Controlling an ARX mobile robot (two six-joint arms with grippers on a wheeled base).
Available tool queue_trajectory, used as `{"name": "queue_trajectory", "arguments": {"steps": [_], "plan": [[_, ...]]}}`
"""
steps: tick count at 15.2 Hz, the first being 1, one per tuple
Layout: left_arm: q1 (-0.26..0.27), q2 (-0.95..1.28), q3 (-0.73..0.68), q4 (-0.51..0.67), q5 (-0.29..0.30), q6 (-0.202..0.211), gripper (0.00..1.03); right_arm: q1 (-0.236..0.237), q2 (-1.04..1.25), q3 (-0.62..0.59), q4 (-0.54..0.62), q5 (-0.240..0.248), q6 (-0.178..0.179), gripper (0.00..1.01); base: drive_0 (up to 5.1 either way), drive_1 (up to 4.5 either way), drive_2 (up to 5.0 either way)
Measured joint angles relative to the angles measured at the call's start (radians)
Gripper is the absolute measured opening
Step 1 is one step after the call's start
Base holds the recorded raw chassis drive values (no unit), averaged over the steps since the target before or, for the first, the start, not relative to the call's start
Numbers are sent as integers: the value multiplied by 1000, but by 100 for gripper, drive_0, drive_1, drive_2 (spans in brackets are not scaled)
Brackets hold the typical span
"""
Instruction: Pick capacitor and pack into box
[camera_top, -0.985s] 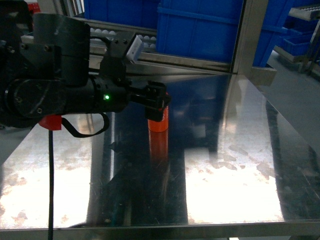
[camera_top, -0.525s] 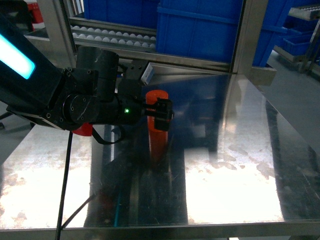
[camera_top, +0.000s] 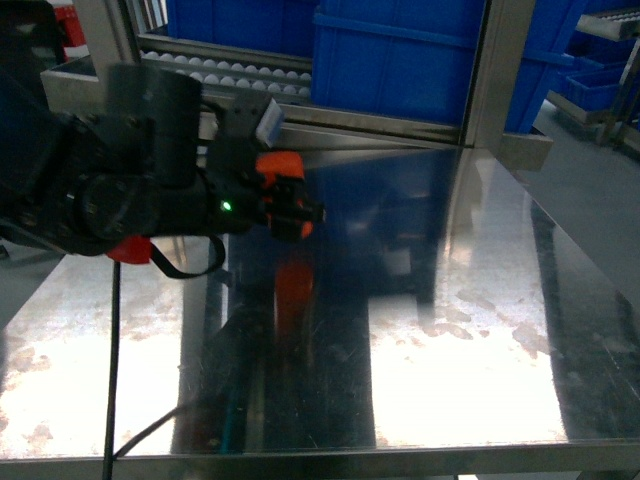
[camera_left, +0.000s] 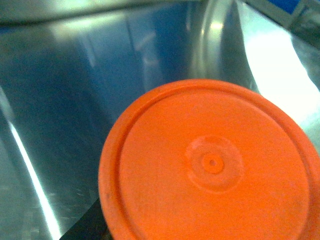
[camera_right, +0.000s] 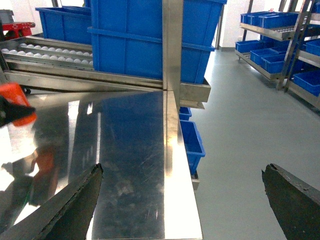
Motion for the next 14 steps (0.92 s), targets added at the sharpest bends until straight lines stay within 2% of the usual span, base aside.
{"name": "queue_trajectory", "arguments": {"steps": [3,4,7,10,14], "plan": [[72,-330,-236,222,-95,12,45,0,0,0,0,0,0,98,0,0,0],[97,-455,-339,261,-127,6,45,0,0,0,0,0,0,98,0,0,0],[140,-769,-612,215,-206,-25,45,0,0,0,0,0,0,98,0,0,0],[148,-1105,-782,65,-308,-50,45,0,0,0,0,0,0,98,0,0,0],[148,-1141,-796,56,-312,-50,45,0,0,0,0,0,0,98,0,0,0]]}}
